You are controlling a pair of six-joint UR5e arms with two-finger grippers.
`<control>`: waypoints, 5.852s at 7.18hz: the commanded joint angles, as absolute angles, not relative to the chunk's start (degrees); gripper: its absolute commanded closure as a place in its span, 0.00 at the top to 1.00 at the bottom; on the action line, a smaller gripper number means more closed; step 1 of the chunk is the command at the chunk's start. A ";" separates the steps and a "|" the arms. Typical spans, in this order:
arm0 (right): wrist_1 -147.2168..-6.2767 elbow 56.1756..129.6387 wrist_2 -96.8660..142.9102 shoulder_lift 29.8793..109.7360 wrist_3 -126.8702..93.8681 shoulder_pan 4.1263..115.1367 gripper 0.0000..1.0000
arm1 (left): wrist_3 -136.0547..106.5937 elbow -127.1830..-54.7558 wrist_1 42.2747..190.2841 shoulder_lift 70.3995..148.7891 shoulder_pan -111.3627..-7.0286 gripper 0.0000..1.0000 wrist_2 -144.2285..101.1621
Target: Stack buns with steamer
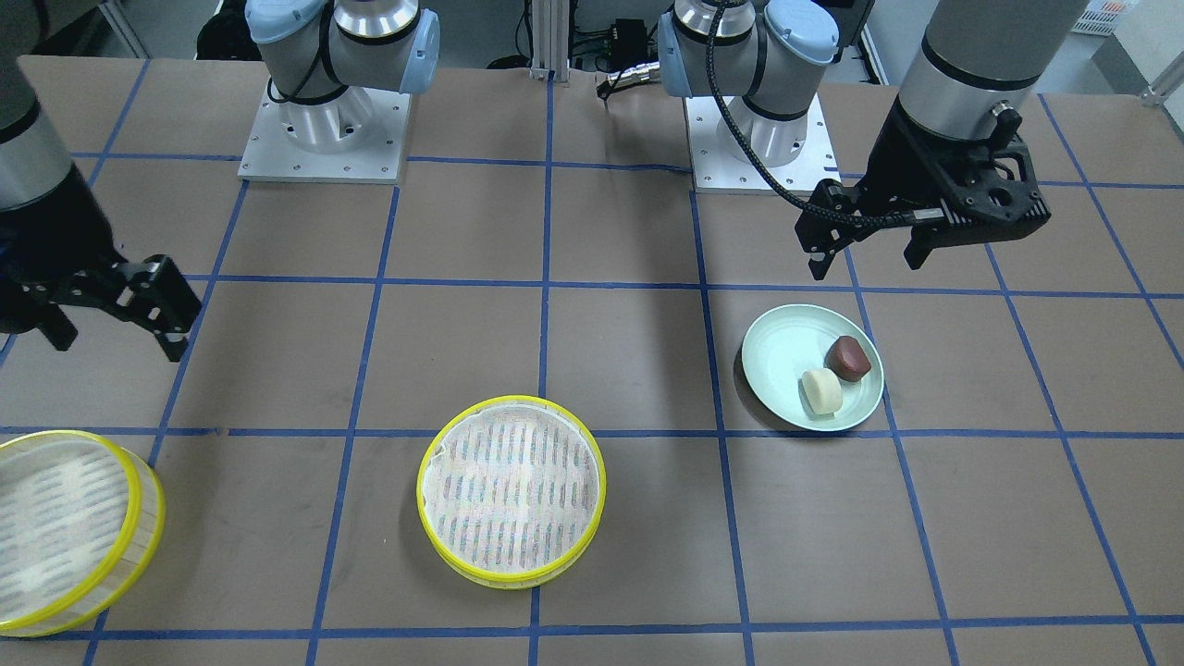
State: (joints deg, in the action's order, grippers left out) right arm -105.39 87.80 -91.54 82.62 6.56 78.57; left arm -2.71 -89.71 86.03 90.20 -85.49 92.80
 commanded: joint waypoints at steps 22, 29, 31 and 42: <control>-120.16 83.32 -90.44 58.88 33.94 55.63 0.00 | 4.22 -102.04 78.84 114.96 -79.28 0.00 98.25; -108.65 83.41 -93.34 66.88 25.23 60.55 0.00 | -18.59 -87.80 66.42 111.61 -87.34 0.00 76.67; -108.11 83.50 -93.78 70.12 23.57 65.53 0.00 | -25.03 -87.98 58.73 114.68 -93.66 0.00 73.05; -104.59 86.31 -93.43 74.71 12.22 73.92 0.00 | -26.81 -91.85 57.48 117.77 -100.55 0.99 72.77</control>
